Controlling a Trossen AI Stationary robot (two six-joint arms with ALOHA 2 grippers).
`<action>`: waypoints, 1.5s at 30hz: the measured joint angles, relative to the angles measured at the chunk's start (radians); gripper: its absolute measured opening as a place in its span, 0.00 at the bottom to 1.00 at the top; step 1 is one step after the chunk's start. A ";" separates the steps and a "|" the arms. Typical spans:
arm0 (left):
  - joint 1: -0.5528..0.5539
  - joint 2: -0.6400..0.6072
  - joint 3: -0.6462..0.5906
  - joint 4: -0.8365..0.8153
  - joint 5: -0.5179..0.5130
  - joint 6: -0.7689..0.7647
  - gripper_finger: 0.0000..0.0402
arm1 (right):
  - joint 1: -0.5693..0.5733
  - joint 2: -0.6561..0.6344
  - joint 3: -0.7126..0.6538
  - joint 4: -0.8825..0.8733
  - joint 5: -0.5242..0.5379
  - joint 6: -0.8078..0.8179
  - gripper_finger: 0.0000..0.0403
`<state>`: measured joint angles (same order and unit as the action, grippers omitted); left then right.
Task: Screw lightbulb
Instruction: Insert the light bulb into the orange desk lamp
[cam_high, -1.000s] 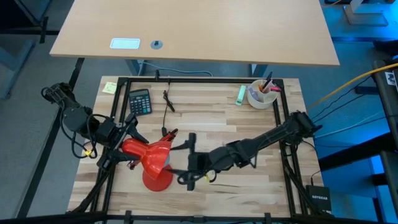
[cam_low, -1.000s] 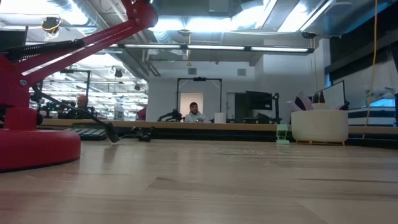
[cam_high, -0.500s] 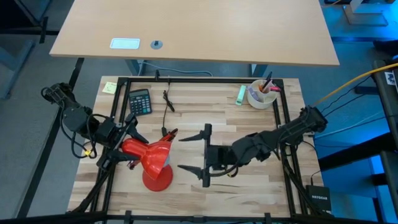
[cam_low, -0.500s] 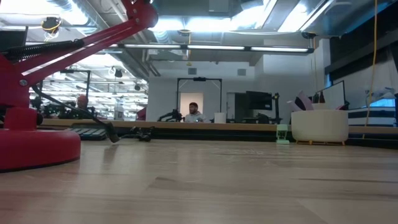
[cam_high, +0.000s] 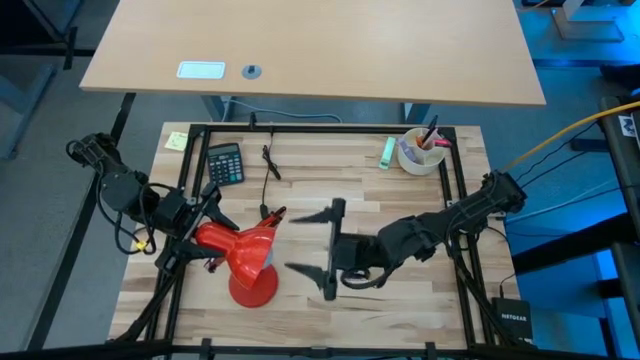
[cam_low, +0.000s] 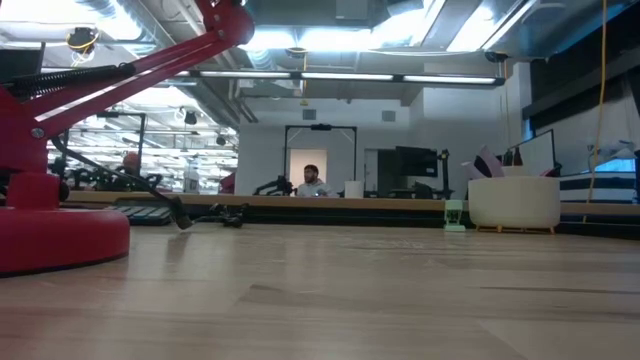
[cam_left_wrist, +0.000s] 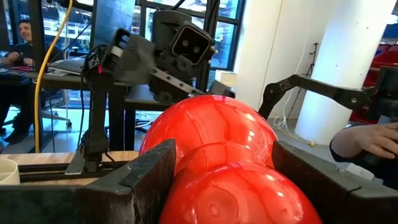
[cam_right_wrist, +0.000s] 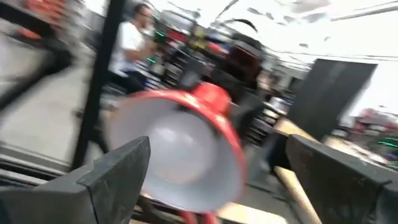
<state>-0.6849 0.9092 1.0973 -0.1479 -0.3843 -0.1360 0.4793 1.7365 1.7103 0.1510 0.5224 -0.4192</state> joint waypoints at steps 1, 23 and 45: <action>0.000 0.000 0.000 0.000 0.000 -0.003 0.63 | 0.000 0.000 0.000 -0.006 0.041 -0.009 0.97; -0.001 -0.002 0.000 -0.005 0.000 -0.016 0.63 | 0.070 0.019 -0.326 0.190 0.375 -0.296 0.86; -0.002 -0.002 0.000 0.005 -0.002 -0.037 0.63 | 0.037 0.021 -0.350 0.446 0.165 -0.725 0.88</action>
<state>-0.6865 0.9077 1.0973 -0.1427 -0.3859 -0.1732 0.5163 1.7573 1.3602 0.5975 0.6876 -1.1446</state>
